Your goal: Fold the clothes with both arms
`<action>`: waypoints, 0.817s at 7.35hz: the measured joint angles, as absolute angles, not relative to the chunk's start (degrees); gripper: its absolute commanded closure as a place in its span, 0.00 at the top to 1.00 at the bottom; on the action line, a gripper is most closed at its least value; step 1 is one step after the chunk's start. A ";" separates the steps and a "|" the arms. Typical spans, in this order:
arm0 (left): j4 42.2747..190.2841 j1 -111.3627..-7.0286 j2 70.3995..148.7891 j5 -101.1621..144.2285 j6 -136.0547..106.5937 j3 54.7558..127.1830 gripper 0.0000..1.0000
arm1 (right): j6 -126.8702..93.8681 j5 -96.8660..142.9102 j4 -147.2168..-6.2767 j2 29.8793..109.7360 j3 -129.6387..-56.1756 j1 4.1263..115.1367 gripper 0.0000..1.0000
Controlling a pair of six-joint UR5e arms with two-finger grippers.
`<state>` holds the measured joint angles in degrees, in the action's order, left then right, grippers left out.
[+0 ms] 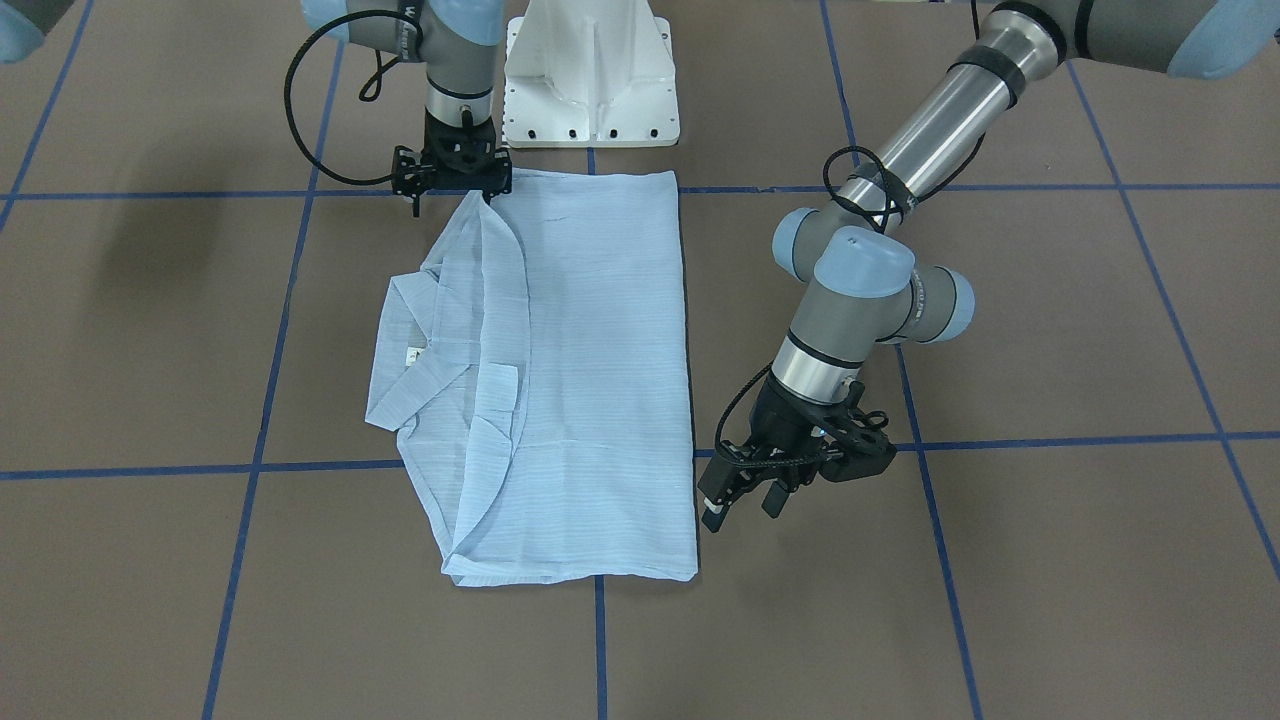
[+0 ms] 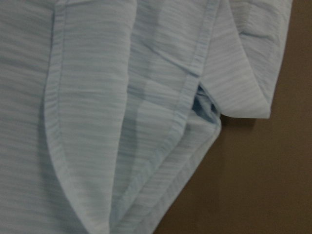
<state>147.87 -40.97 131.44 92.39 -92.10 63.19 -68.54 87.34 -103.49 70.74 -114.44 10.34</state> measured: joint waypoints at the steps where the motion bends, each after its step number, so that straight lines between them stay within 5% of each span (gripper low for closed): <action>1: 148.02 -40.93 131.40 92.38 -92.15 63.19 1.00 | -68.00 87.30 -103.41 75.01 -116.91 10.59 1.00; 3: 148.13 -40.92 131.39 92.37 -92.26 63.45 1.00 | -74.99 87.36 -101.75 80.33 -119.95 10.31 1.00; 6: 148.20 -40.82 131.29 92.37 -93.10 63.93 1.00 | -104.78 87.27 -98.33 71.61 -117.04 7.85 1.00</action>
